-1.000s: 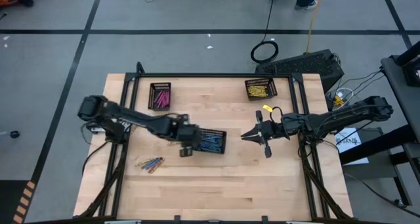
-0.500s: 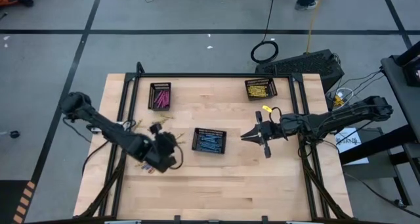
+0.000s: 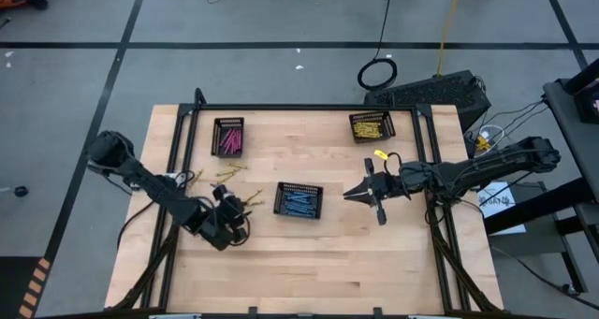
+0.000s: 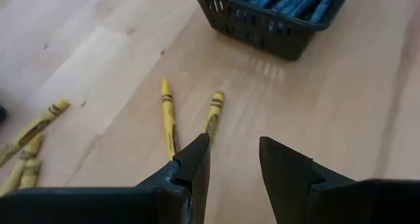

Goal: Sort crayons
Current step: Put the yellow crayon into the top right black bin

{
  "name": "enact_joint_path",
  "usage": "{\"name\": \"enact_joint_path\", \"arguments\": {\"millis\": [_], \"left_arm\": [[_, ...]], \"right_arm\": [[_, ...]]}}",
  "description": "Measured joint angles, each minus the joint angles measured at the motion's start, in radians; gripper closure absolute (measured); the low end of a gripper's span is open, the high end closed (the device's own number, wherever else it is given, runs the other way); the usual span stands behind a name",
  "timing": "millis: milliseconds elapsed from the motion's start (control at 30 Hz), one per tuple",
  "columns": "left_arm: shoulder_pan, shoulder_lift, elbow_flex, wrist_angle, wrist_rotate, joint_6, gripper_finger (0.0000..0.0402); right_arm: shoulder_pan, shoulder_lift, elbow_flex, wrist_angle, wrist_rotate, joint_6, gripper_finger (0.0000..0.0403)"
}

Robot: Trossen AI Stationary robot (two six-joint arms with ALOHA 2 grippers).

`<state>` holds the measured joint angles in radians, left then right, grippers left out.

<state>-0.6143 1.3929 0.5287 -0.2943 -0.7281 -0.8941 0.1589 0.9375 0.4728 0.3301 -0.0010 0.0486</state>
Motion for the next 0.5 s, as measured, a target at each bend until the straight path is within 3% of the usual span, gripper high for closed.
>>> {"name": "enact_joint_path", "arguments": {"millis": [233,500], "left_arm": [[0.112,0.0,-0.117,0.22,0.065,0.149,0.027],[0.18,0.0,-0.144,0.28,0.215,0.269,0.0287]], "right_arm": [[0.0,0.0,0.0,0.002,0.0,0.01,0.0381],[0.0,0.0,0.0,0.002,0.0,0.018,0.0381]]}}
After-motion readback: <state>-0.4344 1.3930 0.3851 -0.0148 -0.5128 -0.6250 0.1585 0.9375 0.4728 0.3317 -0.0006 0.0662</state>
